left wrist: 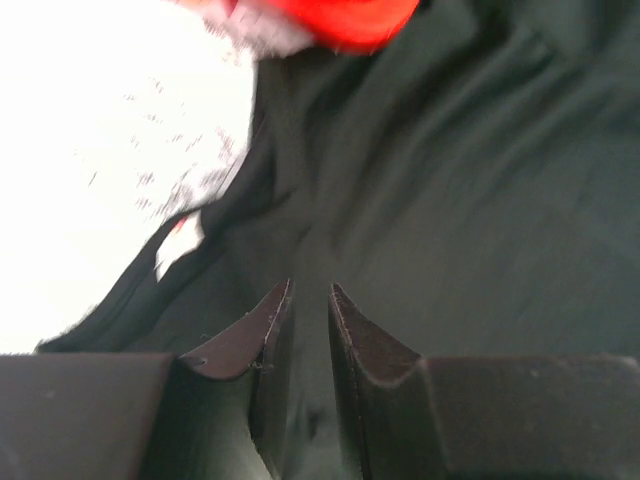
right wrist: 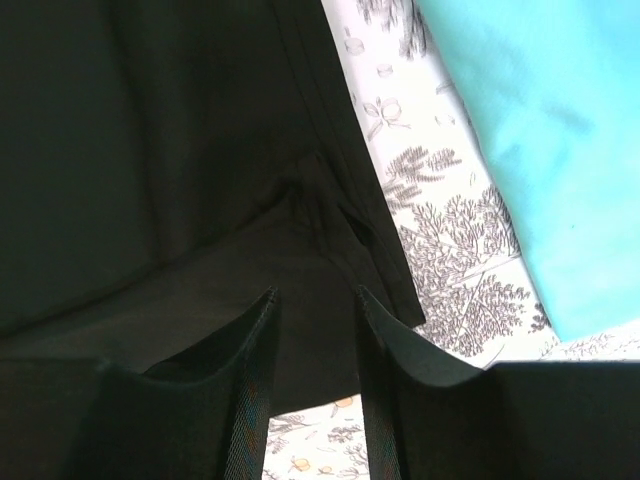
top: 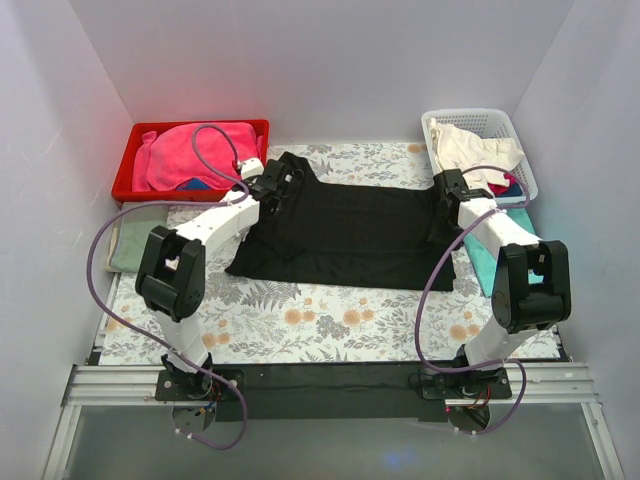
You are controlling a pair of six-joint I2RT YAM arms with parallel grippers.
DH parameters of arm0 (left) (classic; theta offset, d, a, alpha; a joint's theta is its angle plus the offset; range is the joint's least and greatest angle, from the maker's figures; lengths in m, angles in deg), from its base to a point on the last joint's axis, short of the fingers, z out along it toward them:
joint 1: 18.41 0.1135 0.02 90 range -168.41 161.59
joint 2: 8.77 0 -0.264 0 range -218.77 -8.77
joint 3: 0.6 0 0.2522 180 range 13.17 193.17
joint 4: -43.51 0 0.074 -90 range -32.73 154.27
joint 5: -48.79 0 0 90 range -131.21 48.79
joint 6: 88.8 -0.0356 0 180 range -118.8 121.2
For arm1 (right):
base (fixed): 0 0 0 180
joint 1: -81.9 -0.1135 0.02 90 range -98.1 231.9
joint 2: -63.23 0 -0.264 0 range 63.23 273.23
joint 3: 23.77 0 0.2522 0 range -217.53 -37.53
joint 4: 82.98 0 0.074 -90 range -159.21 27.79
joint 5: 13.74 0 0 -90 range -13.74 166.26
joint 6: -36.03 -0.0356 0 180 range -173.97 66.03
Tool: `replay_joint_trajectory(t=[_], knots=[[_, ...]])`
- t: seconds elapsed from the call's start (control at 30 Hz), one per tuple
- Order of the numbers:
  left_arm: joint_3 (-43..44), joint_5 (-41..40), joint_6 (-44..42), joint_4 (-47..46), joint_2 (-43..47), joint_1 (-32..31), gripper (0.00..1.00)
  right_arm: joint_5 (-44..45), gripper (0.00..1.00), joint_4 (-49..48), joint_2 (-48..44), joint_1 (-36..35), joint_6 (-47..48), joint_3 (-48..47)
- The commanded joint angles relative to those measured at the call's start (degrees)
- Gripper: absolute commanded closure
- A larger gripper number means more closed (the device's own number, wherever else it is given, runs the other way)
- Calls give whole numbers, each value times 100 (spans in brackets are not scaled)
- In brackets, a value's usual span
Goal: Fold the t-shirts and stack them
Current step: Fold the flattened tshirt in 1/3 of the way
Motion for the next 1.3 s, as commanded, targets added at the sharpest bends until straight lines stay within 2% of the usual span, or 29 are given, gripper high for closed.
replay_joint_trajectory(t=[0.0, 0.2, 0.37, 0.57, 0.67, 0.83, 1.03, 1.27], knots=[[524, -240, -251, -475, -353, 110, 81, 81, 58, -82, -19, 27, 99, -531], [1010, -154, -409, -292, -610, 259, 82, -121, 59, 32, -221, 18, 134, -594], [317, 540, -357, -37, 126, 259, 82, -367, 59, 15, -485, -139, 275, -278], [-561, 725, -137, 632, 953, 259, 82, -648, 59, 15, -696, -544, 389, 127], [-800, 857, -93, 807, 1087, 250, 83, -788, 59, -3, -679, -649, 372, 320], [-1108, 1269, 12, 808, 842, 250, 88, -1114, 61, -187, -485, -834, 495, 435], [-1240, 1323, 65, 886, 595, 268, 89, -1343, 62, -407, -196, -1088, 591, 356], [-1450, 1323, 522, 1352, 269, 277, 89, -1738, 64, -512, 104, -1194, 574, 610]])
